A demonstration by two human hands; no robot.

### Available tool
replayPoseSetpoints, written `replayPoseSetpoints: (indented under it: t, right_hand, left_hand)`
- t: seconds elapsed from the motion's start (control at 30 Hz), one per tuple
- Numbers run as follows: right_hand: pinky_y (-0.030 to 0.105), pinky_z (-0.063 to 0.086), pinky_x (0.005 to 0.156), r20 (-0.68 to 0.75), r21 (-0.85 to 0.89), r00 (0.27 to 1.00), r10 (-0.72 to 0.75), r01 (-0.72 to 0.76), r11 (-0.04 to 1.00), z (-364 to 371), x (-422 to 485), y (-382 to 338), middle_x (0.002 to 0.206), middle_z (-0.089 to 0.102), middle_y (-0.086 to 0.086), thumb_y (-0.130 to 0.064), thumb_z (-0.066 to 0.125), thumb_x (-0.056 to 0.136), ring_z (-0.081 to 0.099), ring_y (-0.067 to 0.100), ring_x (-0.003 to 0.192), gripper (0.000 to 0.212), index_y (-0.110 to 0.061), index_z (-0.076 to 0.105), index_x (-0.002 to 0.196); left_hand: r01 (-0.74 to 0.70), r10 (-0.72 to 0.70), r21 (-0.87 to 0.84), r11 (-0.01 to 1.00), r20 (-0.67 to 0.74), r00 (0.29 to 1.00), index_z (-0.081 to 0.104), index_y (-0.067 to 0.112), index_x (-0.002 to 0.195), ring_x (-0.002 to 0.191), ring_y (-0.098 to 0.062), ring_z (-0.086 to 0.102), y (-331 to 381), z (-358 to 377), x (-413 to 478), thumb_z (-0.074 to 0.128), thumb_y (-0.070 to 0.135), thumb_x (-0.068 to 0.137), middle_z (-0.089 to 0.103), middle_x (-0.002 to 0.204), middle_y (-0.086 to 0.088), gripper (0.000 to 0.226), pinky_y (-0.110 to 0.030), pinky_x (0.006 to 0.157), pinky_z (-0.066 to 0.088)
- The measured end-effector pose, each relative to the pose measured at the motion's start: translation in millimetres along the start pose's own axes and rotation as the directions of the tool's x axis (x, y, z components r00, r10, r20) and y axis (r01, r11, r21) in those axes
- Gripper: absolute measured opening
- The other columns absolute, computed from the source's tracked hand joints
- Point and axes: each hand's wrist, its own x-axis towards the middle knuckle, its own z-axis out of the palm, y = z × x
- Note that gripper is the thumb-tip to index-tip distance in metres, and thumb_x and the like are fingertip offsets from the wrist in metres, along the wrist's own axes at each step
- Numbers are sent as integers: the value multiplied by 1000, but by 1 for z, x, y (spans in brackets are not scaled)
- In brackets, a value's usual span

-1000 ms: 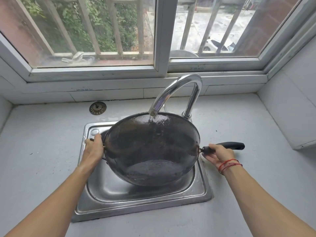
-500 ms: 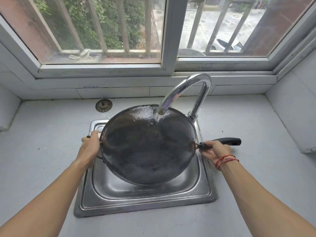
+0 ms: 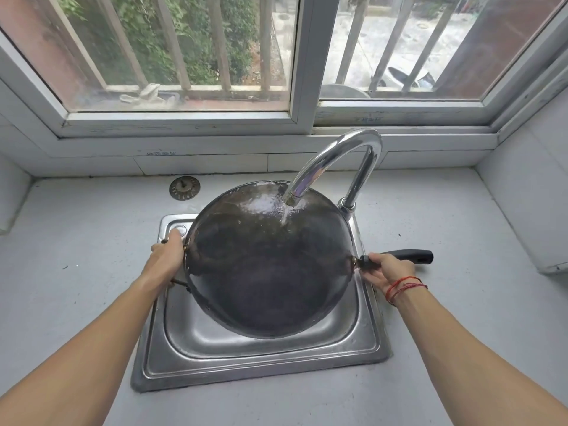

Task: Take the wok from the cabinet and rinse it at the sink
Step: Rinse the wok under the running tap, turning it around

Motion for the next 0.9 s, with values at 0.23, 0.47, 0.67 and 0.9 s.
replayPoseSetpoints:
  t: [0.23, 0.47, 0.67, 0.9]
  right_hand:
    - [44, 59, 69, -36, -18, 999, -7, 6, 1000, 0, 0, 0, 61, 68, 14, 6, 62, 90, 68, 28, 74, 14, 1, 53, 81]
    - [47, 57, 79, -56, -25, 998, -19, 18, 1000, 1, 0, 3, 84, 66, 21, 5, 64, 89, 68, 30, 80, 13, 3, 54, 82]
    - [45, 58, 77, -59, -40, 998, -34, 31, 999, 5, 0, 3, 83, 67, 21, 4, 66, 88, 69, 30, 80, 14, 4, 54, 82]
    - [45, 59, 75, -23, -44, 999, -48, 47, 998, 15, 0, 3, 84, 67, 22, 5, 65, 88, 70, 30, 80, 11, 6, 55, 84]
  left_hand:
    - [-11, 10, 48, 999, 14, 1000, 42, 2, 141, 119, -46, 52, 1, 2, 2, 13, 67, 78, 44, 147, -24, 96, -51, 74, 48]
    - [14, -16, 54, 998, 50, 999, 39, 8, 146, 121, -45, 51, 3, 0, 2, 12, 71, 73, 40, 152, -18, 100, -57, 82, 49]
    - [34, -36, 24, 999, 55, 998, 37, 6, 145, 114, -45, 54, 3, -4, 2, 13, 67, 85, 47, 141, -22, 89, -57, 82, 51]
    - [37, -37, -41, 998, 18, 999, 33, 9, 147, 120, -45, 52, 3, -13, 2, 9, 77, 78, 46, 143, -23, 100, -61, 92, 51]
